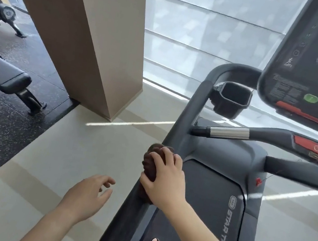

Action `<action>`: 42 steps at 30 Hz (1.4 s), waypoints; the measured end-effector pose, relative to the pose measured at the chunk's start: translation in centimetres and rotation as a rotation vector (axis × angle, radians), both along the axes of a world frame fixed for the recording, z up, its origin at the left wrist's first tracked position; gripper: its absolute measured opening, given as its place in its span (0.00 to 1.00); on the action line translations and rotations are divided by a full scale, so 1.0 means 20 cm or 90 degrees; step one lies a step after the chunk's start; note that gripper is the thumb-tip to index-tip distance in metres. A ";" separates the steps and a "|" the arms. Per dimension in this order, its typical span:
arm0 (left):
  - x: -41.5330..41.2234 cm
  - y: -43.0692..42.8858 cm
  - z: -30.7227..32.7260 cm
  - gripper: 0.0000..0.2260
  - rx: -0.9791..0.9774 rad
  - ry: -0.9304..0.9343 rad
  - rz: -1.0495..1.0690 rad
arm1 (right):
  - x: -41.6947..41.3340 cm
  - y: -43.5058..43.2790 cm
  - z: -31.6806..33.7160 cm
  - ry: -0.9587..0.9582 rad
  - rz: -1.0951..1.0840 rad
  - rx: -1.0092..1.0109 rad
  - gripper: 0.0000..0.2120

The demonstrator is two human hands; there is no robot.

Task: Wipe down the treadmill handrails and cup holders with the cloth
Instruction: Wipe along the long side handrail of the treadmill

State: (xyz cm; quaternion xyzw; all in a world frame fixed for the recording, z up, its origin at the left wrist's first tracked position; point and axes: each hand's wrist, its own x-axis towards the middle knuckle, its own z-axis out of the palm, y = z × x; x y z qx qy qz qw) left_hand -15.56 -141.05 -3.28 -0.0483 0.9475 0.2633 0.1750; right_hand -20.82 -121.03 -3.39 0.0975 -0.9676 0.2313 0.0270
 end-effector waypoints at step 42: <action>0.32 -0.36 0.05 0.10 0.059 0.011 -0.138 | 0.78 -0.43 -0.01 -0.047 -0.165 0.015 0.24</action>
